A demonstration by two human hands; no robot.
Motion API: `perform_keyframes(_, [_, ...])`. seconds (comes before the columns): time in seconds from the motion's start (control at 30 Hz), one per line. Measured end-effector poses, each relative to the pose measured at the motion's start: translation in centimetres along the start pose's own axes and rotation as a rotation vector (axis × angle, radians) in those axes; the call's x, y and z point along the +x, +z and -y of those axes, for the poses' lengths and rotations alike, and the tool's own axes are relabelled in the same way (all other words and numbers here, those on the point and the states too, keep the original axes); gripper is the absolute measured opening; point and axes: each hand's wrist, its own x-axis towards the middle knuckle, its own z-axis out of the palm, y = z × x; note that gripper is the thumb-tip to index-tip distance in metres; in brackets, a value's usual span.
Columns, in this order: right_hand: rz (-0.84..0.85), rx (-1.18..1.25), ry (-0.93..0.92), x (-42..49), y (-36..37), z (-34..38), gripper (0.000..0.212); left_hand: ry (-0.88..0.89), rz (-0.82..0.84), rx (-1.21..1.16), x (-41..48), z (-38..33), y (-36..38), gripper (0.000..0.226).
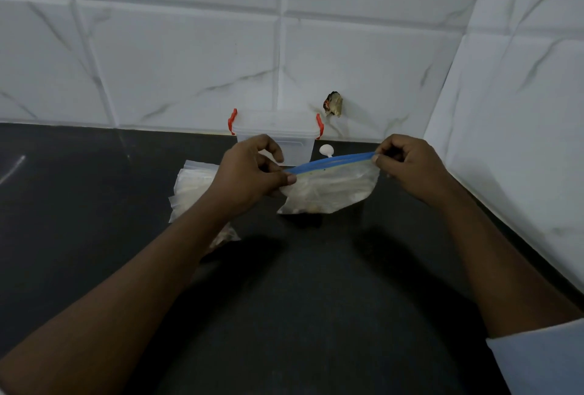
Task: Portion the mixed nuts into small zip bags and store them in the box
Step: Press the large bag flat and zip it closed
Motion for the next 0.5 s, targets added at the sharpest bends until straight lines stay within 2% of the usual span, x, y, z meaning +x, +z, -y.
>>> perform_keyframes(0.1, [0.011, 0.030, -0.001, 0.07, 0.03, -0.08, 0.009, -0.015, 0.037, 0.094, 0.27, 0.06, 0.13, 0.027])
perform_keyframes(0.23, [0.000, 0.074, 0.007, 0.32, -0.13, -0.01, 0.009, -0.116, 0.053, 0.105, 0.62, 0.00, 0.42, 0.009])
perform_keyframes(0.3, [-0.017, 0.127, 0.018, 0.36, -0.16, 0.14, 0.015, -0.125, 0.026, 0.132, 0.78, 0.09, 0.55, 0.011])
perform_keyframes(0.5, [-0.029, 0.322, 0.079, 0.30, 0.38, 0.30, 0.021, -0.100, -0.034, 0.435, 0.93, 0.51, 0.76, 0.018])
